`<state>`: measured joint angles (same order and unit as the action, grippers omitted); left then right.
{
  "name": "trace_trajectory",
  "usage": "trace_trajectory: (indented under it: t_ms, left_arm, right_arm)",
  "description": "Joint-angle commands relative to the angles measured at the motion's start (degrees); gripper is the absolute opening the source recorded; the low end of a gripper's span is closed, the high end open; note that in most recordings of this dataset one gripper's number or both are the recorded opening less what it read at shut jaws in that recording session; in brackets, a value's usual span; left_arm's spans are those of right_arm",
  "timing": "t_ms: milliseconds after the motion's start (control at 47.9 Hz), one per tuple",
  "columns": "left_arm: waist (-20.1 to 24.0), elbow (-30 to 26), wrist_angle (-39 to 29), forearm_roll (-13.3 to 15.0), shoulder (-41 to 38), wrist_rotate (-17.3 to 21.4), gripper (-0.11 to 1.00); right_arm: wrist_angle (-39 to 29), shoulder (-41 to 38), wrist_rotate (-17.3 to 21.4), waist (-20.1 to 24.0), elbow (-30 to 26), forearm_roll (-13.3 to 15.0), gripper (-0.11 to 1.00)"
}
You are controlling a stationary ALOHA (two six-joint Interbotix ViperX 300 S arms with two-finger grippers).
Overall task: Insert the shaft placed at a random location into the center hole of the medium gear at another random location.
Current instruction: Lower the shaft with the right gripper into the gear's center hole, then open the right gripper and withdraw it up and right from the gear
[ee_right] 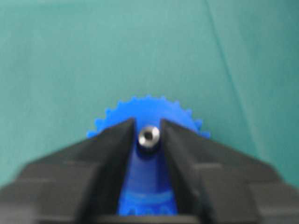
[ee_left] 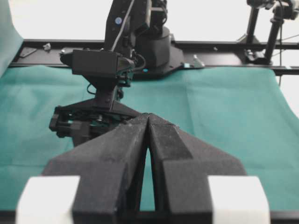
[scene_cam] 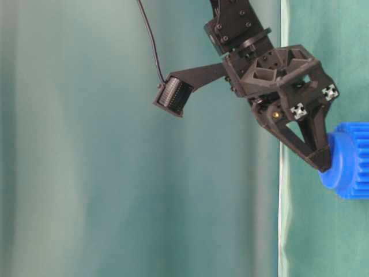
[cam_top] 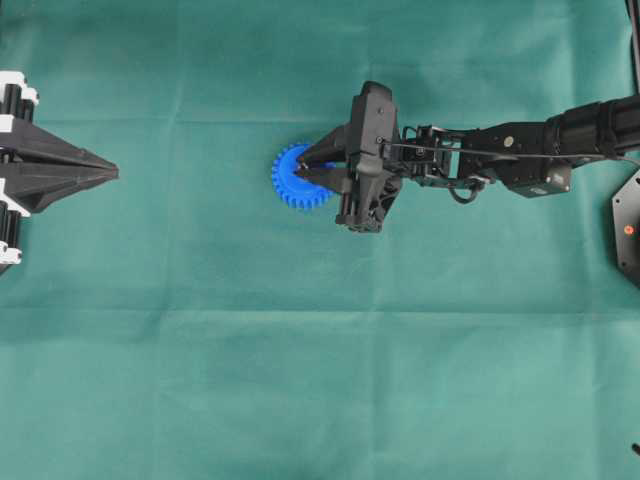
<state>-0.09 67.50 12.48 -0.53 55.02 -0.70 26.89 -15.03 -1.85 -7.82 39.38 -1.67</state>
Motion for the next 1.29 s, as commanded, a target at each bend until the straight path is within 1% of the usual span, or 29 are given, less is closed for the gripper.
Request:
trace_trajectory:
  t_ms: [0,83,125,146,292,459,835,1106,1273]
  left_arm:
    - [-0.1,-0.7,0.4,-0.2,-0.4,0.0,0.0]
    - [0.0,-0.7,0.4,-0.2,-0.4,0.0,0.0]
    - [0.0,-0.7,0.4,-0.2,-0.4,0.0,0.0]
    - [0.0,-0.7,0.4,-0.2,-0.4,0.0,0.0]
    - [-0.1,-0.7,0.3,-0.2,-0.4,0.0,0.0]
    - [0.0,-0.7,0.2,-0.2,-0.4,0.0,0.0]
    - [-0.1,-0.7,0.2,-0.2,-0.4,0.0,0.0]
    - [-0.1,-0.7,0.2,-0.2,-0.4,0.0,0.0]
    - [0.0,-0.7,0.2,-0.2,-0.4,0.0,0.0]
  right_arm:
    - [0.6,0.9,-0.4,0.0,-1.1,-0.1,0.55]
    - [0.6,0.9,-0.4,0.0,-1.1,0.0,0.8]
    - [0.6,0.9,-0.4,0.0,-1.1,0.0,0.88]
    - [0.6,0.9,-0.4,0.0,-1.1,-0.1,0.89]
    - [0.5,1.1,-0.4,0.0,-1.2,-0.1,0.82]
    - [0.0,2.9,-0.4,0.1,-1.1,0.0,0.83]
    - [-4.7,11.4,-0.7,0.1,-0.9,0.2,0.83]
    - [-5.7,12.7,-0.7,0.2,-0.6,0.2,0.83]
    - [-5.8,13.6,-0.5,0.3,0.6,0.2,0.83]
